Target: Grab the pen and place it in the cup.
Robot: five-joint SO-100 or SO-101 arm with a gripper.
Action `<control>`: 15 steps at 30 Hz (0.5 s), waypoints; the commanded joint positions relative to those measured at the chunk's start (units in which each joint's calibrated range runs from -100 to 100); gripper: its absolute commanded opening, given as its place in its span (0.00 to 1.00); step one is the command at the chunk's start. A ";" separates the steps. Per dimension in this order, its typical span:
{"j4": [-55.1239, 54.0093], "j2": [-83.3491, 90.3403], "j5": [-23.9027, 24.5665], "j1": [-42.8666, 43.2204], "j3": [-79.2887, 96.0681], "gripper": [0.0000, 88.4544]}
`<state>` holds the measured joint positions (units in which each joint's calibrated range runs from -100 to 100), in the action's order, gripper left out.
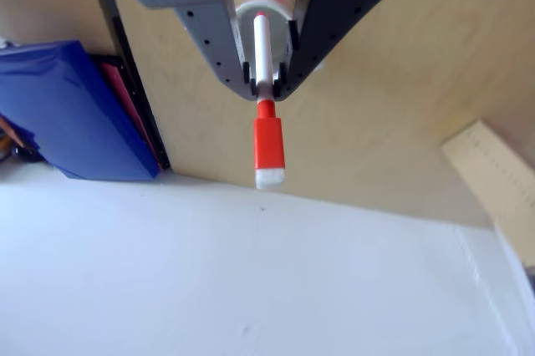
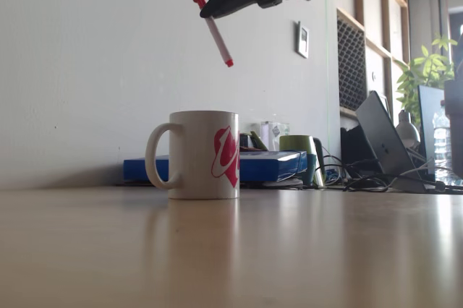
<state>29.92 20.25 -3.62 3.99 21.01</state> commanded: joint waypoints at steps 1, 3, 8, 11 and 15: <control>-6.99 0.66 1.93 -1.69 2.67 0.01; -9.92 -0.58 3.40 -2.94 4.02 0.01; -14.39 -5.40 4.40 -4.36 4.66 0.01; -15.85 -7.06 4.98 -4.53 4.66 0.01; -17.49 -8.88 6.30 -5.03 4.66 0.01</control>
<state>14.07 11.75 1.86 -0.15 26.15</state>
